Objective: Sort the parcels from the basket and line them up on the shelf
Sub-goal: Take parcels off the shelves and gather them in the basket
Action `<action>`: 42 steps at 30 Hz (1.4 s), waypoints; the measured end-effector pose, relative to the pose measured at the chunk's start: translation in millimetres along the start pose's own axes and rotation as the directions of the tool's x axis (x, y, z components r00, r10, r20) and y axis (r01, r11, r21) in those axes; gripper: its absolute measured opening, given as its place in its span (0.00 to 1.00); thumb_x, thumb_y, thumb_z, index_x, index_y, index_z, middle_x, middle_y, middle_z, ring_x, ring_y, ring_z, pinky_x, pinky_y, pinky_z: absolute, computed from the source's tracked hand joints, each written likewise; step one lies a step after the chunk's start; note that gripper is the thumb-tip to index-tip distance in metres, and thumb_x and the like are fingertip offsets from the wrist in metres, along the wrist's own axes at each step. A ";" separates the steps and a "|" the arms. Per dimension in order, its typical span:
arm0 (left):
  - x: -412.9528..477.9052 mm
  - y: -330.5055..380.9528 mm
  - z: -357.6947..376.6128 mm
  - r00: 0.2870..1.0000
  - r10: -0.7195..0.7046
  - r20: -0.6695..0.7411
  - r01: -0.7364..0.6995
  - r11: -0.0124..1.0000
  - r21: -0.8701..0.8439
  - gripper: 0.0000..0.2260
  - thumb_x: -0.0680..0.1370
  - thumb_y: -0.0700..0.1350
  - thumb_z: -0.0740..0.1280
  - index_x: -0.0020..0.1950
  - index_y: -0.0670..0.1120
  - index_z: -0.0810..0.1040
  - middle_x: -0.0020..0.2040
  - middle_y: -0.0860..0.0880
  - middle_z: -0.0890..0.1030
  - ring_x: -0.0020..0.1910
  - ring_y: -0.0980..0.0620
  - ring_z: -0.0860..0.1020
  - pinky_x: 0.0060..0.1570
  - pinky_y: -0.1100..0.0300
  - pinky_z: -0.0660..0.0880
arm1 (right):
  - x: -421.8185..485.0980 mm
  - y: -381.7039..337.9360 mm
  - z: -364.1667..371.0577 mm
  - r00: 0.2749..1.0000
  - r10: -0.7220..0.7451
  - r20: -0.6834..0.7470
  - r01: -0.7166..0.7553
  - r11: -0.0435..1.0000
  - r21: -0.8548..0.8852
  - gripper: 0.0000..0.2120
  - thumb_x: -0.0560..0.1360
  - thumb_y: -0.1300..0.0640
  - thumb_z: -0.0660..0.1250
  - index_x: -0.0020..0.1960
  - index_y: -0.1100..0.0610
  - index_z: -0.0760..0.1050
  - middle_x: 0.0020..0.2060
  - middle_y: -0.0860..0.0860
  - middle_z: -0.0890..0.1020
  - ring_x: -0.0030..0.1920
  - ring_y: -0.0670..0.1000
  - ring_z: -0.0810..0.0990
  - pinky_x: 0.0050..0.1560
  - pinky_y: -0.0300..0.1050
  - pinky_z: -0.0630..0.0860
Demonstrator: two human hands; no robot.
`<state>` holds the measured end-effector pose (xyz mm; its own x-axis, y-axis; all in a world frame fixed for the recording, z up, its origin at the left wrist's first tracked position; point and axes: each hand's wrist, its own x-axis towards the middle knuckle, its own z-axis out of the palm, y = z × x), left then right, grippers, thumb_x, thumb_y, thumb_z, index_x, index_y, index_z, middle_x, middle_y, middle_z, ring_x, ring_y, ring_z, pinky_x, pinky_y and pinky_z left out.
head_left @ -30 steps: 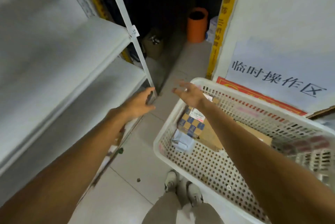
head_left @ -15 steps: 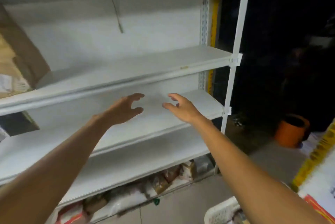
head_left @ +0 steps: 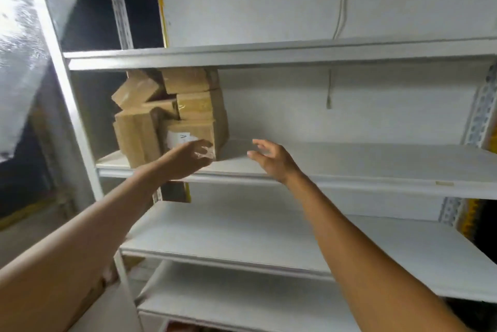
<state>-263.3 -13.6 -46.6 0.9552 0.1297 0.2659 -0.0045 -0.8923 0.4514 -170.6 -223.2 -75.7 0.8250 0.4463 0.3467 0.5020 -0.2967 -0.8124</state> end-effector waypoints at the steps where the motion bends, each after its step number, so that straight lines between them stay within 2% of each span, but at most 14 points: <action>1: -1.6 -10.8 -11.1 1.000 -0.023 -0.004 0.023 1.000 -0.015 0.15 0.77 0.40 0.68 0.64 0.46 0.73 0.59 0.47 0.77 0.56 0.48 0.77 0.60 0.58 0.71 | 8.7 -7.1 12.2 1.000 -0.013 0.008 0.013 1.000 0.002 0.23 0.76 0.49 0.69 0.69 0.53 0.72 0.68 0.54 0.75 0.69 0.51 0.72 0.68 0.45 0.68; 4: -0.7 -42.7 -35.4 0.997 -0.072 -0.035 0.069 0.995 -0.077 0.16 0.77 0.40 0.68 0.63 0.49 0.73 0.61 0.46 0.77 0.58 0.46 0.77 0.64 0.50 0.72 | 32.3 -22.0 40.9 0.998 -0.031 0.046 0.031 1.000 -0.004 0.24 0.76 0.49 0.69 0.70 0.53 0.71 0.69 0.54 0.74 0.69 0.51 0.71 0.67 0.45 0.67; 6: -1.2 -59.0 -43.9 0.994 -0.104 -0.046 0.101 0.993 -0.060 0.15 0.77 0.40 0.67 0.64 0.48 0.73 0.60 0.48 0.76 0.58 0.47 0.76 0.63 0.51 0.73 | 47.4 -25.3 56.5 0.997 -0.031 0.073 0.033 0.999 -0.016 0.25 0.76 0.48 0.68 0.71 0.52 0.71 0.70 0.55 0.72 0.70 0.51 0.70 0.67 0.45 0.67; 9: 5.1 -79.0 -48.5 0.988 -0.144 -0.057 0.140 0.988 -0.064 0.15 0.77 0.39 0.67 0.64 0.46 0.73 0.65 0.44 0.74 0.61 0.44 0.75 0.64 0.50 0.72 | 71.3 -24.5 75.3 0.994 -0.043 0.102 0.047 0.998 -0.037 0.25 0.77 0.48 0.68 0.72 0.52 0.69 0.71 0.55 0.71 0.71 0.53 0.69 0.66 0.46 0.67; 14: 29.8 -106.6 -46.2 0.986 -0.141 -0.085 0.144 0.989 0.031 0.19 0.79 0.41 0.65 0.70 0.45 0.70 0.66 0.46 0.75 0.62 0.46 0.75 0.61 0.57 0.72 | 113.5 -9.5 97.6 0.991 -0.044 0.126 0.048 0.998 -0.029 0.25 0.77 0.48 0.67 0.72 0.53 0.69 0.71 0.55 0.71 0.71 0.53 0.68 0.68 0.49 0.67; 20: 89.9 -138.5 -33.8 0.980 -0.139 -0.141 0.141 0.990 0.008 0.23 0.79 0.39 0.64 0.73 0.46 0.65 0.69 0.45 0.72 0.64 0.45 0.74 0.58 0.55 0.75 | 180.8 23.0 111.2 0.991 -0.028 0.129 0.029 1.000 -0.010 0.25 0.77 0.49 0.67 0.72 0.52 0.68 0.71 0.55 0.70 0.70 0.54 0.69 0.64 0.47 0.68; 24: 139.5 -155.8 -25.8 0.970 -0.086 -0.227 0.111 0.989 0.102 0.25 0.77 0.39 0.67 0.73 0.48 0.65 0.69 0.45 0.71 0.67 0.46 0.70 0.62 0.51 0.72 | 230.5 40.1 117.3 0.994 0.012 0.110 -0.016 0.999 0.038 0.29 0.76 0.49 0.68 0.74 0.53 0.64 0.71 0.57 0.69 0.70 0.55 0.70 0.62 0.45 0.67; 28: 178.4 -171.4 -13.5 0.963 -0.013 -0.269 0.080 0.967 0.240 0.29 0.76 0.43 0.69 0.75 0.50 0.62 0.75 0.47 0.61 0.73 0.45 0.56 0.71 0.47 0.61 | 266.1 55.6 128.8 0.993 0.024 0.117 -0.038 0.992 0.120 0.36 0.74 0.48 0.71 0.77 0.53 0.59 0.73 0.55 0.66 0.72 0.54 0.66 0.67 0.48 0.65; 31: 196.1 -178.5 -2.0 0.962 0.014 -0.272 0.103 0.906 0.410 0.31 0.76 0.48 0.69 0.76 0.51 0.59 0.75 0.47 0.60 0.73 0.43 0.55 0.71 0.46 0.56 | 278.6 64.4 140.1 0.994 0.056 0.092 -0.073 0.978 0.196 0.40 0.72 0.46 0.73 0.77 0.54 0.59 0.73 0.54 0.68 0.71 0.53 0.67 0.69 0.49 0.66; 34: 208.4 -182.0 1.9 0.966 0.058 -0.250 0.089 0.838 0.538 0.34 0.75 0.53 0.69 0.76 0.51 0.57 0.75 0.47 0.60 0.73 0.43 0.57 0.69 0.42 0.56 | 283.0 71.1 146.1 0.996 0.064 0.060 -0.077 0.965 0.250 0.35 0.71 0.48 0.75 0.73 0.55 0.66 0.67 0.52 0.74 0.66 0.52 0.72 0.63 0.45 0.69; 38: 215.7 -182.5 2.6 0.963 0.080 -0.259 0.084 0.820 0.566 0.31 0.76 0.53 0.68 0.75 0.51 0.59 0.74 0.48 0.62 0.71 0.42 0.59 0.65 0.40 0.62 | 278.6 70.5 151.6 0.998 0.048 0.032 -0.056 0.930 0.362 0.24 0.72 0.55 0.74 0.66 0.53 0.71 0.56 0.48 0.78 0.57 0.47 0.76 0.52 0.36 0.70; 42: 214.0 -181.9 6.8 0.951 0.125 -0.284 0.088 0.769 0.633 0.29 0.76 0.55 0.67 0.74 0.51 0.60 0.71 0.49 0.64 0.69 0.42 0.62 0.62 0.42 0.63 | 271.7 69.3 154.7 0.999 0.040 -0.037 -0.021 0.915 0.403 0.22 0.73 0.55 0.74 0.64 0.51 0.72 0.55 0.47 0.79 0.57 0.47 0.77 0.55 0.39 0.71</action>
<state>-56.1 173.6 -77.6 0.8237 0.1342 0.5509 0.2674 -0.9487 -0.1688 48.1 8.0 -110.4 0.8533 0.4024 0.3316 0.3371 0.0595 -0.9396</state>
